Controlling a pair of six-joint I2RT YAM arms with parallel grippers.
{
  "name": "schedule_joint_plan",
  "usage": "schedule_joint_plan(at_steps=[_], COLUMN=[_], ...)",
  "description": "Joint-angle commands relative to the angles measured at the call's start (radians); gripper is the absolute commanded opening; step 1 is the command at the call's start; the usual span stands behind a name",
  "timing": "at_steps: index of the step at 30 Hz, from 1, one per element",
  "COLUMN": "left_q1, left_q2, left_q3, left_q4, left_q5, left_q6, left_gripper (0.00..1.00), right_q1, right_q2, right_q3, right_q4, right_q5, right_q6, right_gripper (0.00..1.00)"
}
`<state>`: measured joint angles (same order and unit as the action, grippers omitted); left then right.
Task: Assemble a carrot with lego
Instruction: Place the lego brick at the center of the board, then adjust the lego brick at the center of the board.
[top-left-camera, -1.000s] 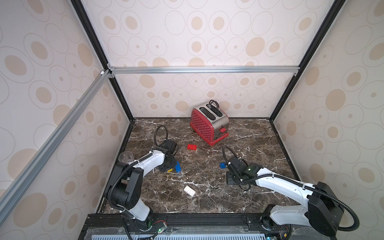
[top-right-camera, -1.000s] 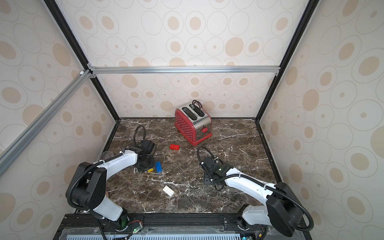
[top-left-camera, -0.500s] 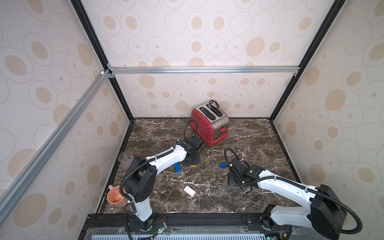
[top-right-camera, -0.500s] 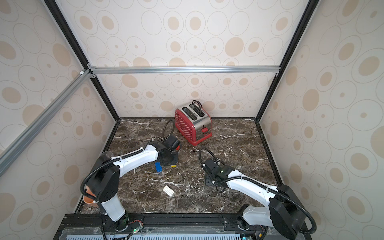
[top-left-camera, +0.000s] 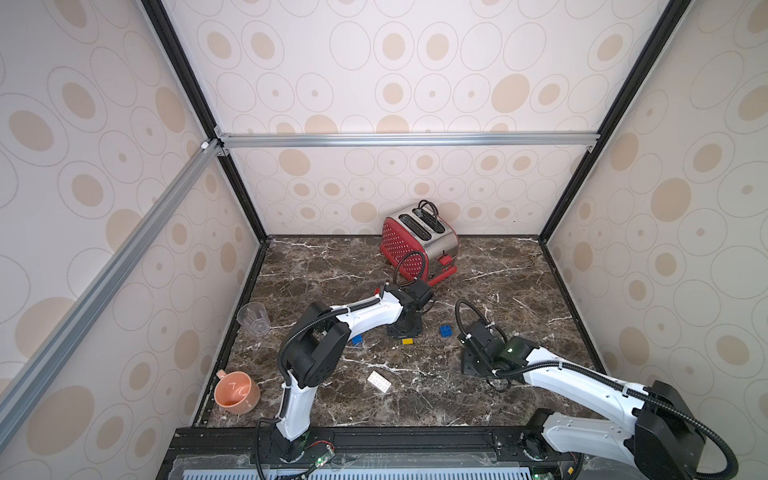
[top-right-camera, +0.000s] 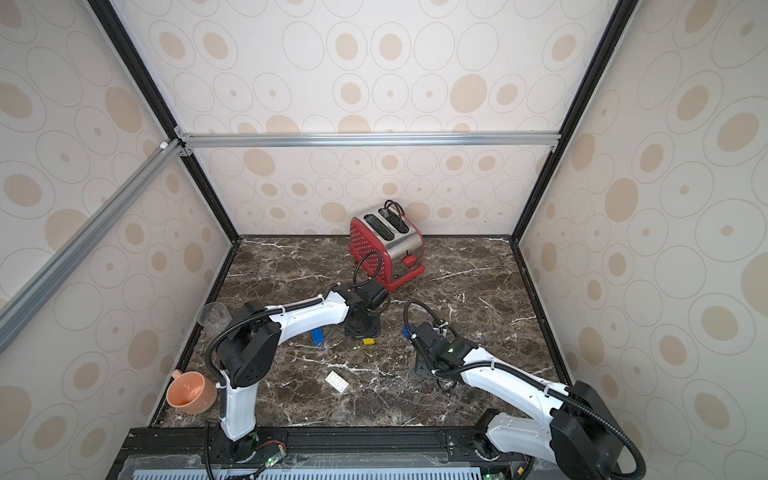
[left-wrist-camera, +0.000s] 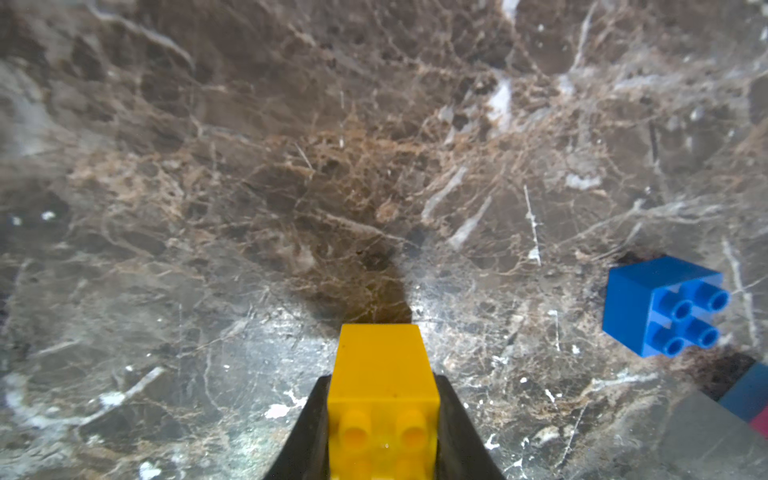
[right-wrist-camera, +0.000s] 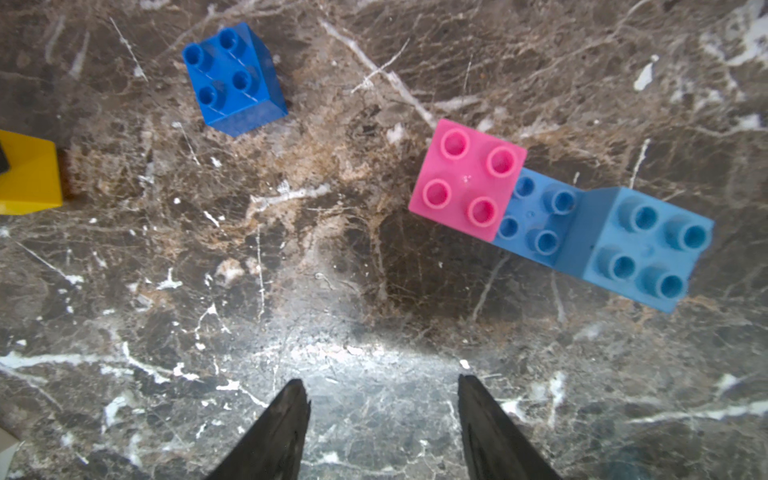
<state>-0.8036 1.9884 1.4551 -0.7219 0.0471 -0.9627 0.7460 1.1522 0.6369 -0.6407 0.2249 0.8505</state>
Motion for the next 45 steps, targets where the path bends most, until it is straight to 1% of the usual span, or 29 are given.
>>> schedule_joint_plan(at_steps=[1,4,11,15,18,19,22,25,28,30,34,36,38,42,45], left_q1=[-0.013,-0.016,-0.023,-0.026,-0.025,-0.025,-0.017,0.020,0.087,0.111,0.124,0.140,0.171,0.238,0.248], left_q2=[0.018,0.013,-0.002,-0.081,-0.162,-0.192,-0.267,-0.331,-0.370,-0.391,-0.393,-0.392,-0.391,-0.389,-0.361], left_q3=[0.050,0.050,0.061,0.048,0.003,-0.021,-0.089,-0.169,-0.253,-0.300,-0.349,-0.383,-0.423,-0.507,-0.495], left_q4=[-0.053,-0.054,-0.075,-0.115,-0.147,-0.156,-0.183,-0.196,-0.169,-0.140,-0.111,-0.080,-0.026,0.153,0.202], left_q5=[-0.027,-0.032,-0.049,-0.123,-0.183,-0.205,-0.254,-0.292,-0.269,-0.265,-0.250,-0.225,-0.174,-0.052,-0.013], left_q6=[-0.030,-0.033,-0.032,-0.011,0.019,0.028,0.035,0.028,0.033,0.047,0.076,0.073,0.071,0.077,0.105], left_gripper=[0.34,0.46,0.62,0.75,0.82,0.83,0.85,0.85,0.92,0.95,0.94,0.94,0.95,0.95,0.94], right_q1=[0.006,0.005,0.005,0.006,0.019,0.034,0.077,0.099,0.107,0.111,0.112,0.113,0.113,0.112,0.112], right_q2=[-0.008,-0.005,-0.009,0.000,0.053,0.078,0.151,0.193,0.208,0.208,0.178,0.156,0.136,0.115,0.102], right_q3=[-0.012,-0.012,-0.009,0.003,0.040,0.062,0.128,0.154,0.155,0.157,0.151,0.143,0.133,0.120,0.118], right_q4=[-0.021,-0.015,-0.016,0.009,0.048,0.049,0.050,0.078,0.104,0.104,0.078,0.070,0.061,0.054,0.046], right_q5=[0.023,0.020,0.021,-0.018,-0.085,-0.090,-0.090,-0.099,-0.107,-0.105,-0.084,-0.069,-0.055,-0.031,-0.012], right_q6=[0.027,0.027,0.021,-0.014,-0.068,-0.080,-0.106,-0.104,-0.093,-0.092,-0.091,-0.090,-0.086,-0.079,-0.077], right_gripper=[0.61,0.61,0.62,0.62,0.64,0.64,0.65,0.65,0.66,0.66,0.66,0.66,0.66,0.66,0.65])
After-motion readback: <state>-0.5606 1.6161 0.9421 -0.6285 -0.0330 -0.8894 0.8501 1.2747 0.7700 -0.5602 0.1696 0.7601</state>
